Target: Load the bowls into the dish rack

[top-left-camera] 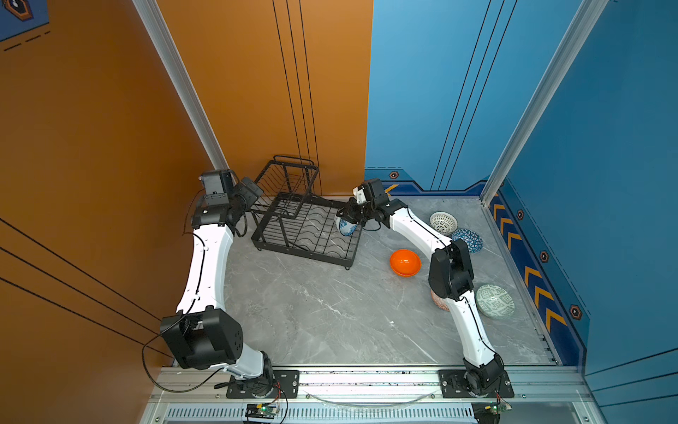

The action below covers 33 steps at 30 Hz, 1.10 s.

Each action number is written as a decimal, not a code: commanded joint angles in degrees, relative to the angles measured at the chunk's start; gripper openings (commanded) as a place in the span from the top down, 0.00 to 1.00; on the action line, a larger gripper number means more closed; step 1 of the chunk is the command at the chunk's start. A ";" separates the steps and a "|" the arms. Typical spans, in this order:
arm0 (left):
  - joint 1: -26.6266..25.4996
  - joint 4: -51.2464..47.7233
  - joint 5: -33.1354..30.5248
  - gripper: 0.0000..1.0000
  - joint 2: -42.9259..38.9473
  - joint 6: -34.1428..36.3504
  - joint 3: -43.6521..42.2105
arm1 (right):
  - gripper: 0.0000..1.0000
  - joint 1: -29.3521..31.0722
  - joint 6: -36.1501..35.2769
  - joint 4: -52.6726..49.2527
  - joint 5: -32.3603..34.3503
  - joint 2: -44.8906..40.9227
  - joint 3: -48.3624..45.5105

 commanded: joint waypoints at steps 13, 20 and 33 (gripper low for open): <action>9.90 -0.27 7.43 0.02 0.87 -13.24 -5.76 | 1.00 -0.60 -6.09 -3.62 -0.22 -2.36 5.44; 11.69 -0.19 14.90 0.02 8.06 -16.02 -0.85 | 1.00 -1.12 -6.86 -4.59 -0.08 -3.20 5.33; 10.39 3.60 20.26 0.02 12.36 -17.32 1.51 | 1.00 -2.28 -8.47 -7.26 0.52 -4.13 4.83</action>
